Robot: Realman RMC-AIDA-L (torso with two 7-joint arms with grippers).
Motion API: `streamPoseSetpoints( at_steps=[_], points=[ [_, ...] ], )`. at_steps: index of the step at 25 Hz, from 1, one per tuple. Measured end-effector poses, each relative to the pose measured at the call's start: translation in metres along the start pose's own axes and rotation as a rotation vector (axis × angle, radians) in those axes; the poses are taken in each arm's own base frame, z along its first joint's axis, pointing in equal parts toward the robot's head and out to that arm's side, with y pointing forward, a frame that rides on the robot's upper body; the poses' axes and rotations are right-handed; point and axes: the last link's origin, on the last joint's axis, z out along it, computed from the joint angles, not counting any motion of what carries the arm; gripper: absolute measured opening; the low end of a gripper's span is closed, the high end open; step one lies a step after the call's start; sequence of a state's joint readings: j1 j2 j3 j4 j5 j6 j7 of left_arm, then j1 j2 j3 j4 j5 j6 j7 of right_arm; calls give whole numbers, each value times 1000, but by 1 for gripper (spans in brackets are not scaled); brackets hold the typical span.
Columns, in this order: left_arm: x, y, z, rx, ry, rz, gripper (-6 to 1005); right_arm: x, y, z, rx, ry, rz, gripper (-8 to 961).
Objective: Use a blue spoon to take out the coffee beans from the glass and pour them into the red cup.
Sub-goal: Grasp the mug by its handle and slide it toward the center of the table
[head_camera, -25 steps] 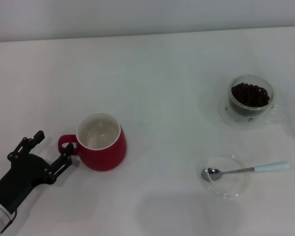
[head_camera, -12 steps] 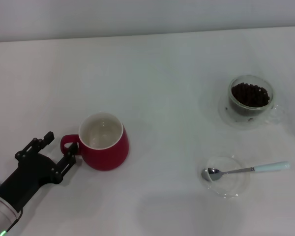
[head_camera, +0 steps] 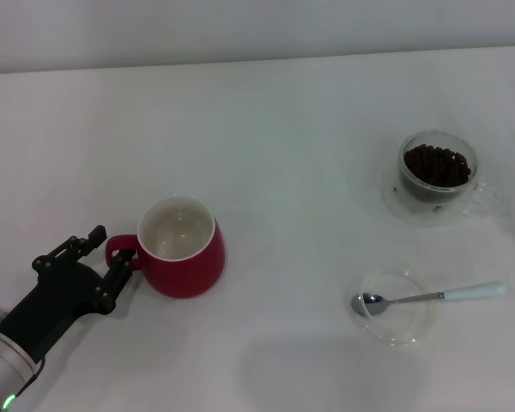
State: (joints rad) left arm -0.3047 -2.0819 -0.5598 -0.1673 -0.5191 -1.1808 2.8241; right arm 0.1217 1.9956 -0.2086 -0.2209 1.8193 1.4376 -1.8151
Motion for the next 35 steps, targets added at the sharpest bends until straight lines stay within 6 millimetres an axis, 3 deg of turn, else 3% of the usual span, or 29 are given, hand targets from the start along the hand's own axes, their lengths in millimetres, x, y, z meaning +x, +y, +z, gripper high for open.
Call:
streamPoseSetpoints(
  at_steps=[21,35],
  points=[
    [3,7,19,-90,-41,61,195,2,1,9,0,6,-20,812],
    [14,22,49,-214,-68,149,191,3,5,21,-10,14,-23,809]
  ],
)
